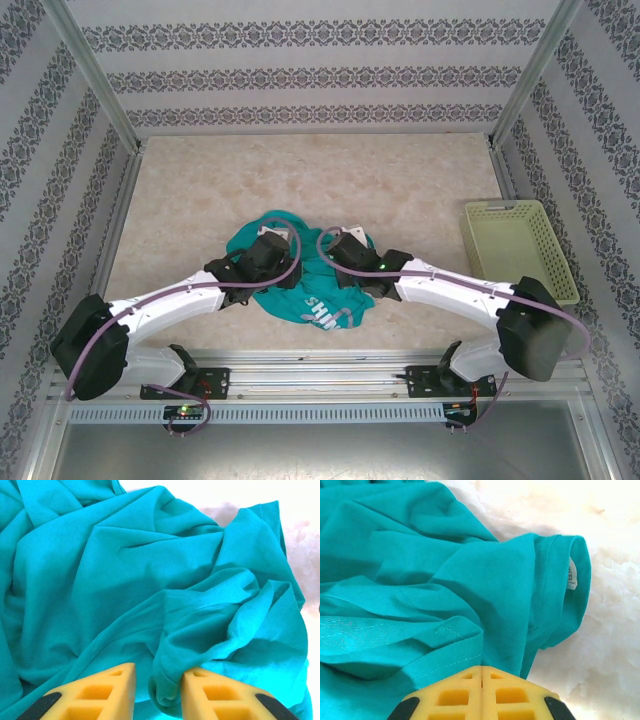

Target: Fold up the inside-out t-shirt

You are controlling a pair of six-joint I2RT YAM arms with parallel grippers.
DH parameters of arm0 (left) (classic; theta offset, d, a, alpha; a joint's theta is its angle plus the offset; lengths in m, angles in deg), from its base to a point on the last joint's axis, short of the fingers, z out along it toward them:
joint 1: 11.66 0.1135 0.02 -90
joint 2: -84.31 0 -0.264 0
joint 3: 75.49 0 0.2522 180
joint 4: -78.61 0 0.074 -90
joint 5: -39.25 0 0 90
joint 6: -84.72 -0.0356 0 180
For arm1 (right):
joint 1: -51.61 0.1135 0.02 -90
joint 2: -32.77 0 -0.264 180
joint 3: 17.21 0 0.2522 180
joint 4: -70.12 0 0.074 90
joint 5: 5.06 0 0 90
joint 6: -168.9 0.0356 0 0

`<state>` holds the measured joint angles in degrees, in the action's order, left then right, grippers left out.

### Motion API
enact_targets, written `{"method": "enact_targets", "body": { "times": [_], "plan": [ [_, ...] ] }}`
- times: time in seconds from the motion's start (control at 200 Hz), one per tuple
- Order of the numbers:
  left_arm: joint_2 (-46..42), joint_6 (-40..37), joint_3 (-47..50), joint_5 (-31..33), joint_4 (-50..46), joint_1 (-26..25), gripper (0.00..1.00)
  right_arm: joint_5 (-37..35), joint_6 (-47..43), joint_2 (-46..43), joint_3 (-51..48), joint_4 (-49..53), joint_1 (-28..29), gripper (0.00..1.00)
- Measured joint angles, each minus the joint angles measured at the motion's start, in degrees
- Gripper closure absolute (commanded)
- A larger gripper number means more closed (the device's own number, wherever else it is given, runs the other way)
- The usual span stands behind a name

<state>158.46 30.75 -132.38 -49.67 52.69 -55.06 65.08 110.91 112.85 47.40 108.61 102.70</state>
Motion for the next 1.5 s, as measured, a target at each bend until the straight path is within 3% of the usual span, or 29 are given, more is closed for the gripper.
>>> {"method": "enact_targets", "body": {
  "times": [0.27, 0.49, 0.629, 0.809, 1.229, 1.279, 1.379, 1.499],
  "plan": [
    [-0.1, -1.3, -1.2, 0.0, 0.1, 0.0, 0.67, 4.0, 3.0, 1.2, 0.1, -2.3, -4.4, 0.56],
    [-0.1, -1.3, -1.1, -0.3, 0.6, 0.0, 0.66, 5.3, 4.3, 8.5, 4.0, -1.3, -5.2, 0.53],
    [-0.1, -1.2, -1.1, -0.5, 1.0, 0.0, 0.64, 5.4, 5.2, 10.6, 5.6, -0.5, -5.2, 0.58],
    [0.0, -1.2, -1.1, -0.2, 1.0, 0.0, 0.62, 5.3, 6.5, 10.1, 5.6, 1.7, -4.8, 0.75],
    [2.9, -1.3, -1.1, 1.0, 1.0, 0.0, 0.6, 4.3, 10.6, -1.5, -2.1, 6.6, 1.2, 0.94],
    [2.9, -1.3, -1.1, 1.0, 1.0, 0.0, 0.6, 4.3, 11.2, -2.1, -2.9, 6.9, 1.2, 0.9],
    [2.9, -1.4, -1.1, 0.8, 1.0, 0.0, 0.57, 4.4, 11.8, -3.2, -3.6, 6.7, 1.2, 0.68],
    [3.0, -1.9, -1.1, 0.4, 1.0, 0.0, 0.53, 5.6, 11.9, -4.2, -3.7, 4.6, 0.3, 0.57]
  ]
}}
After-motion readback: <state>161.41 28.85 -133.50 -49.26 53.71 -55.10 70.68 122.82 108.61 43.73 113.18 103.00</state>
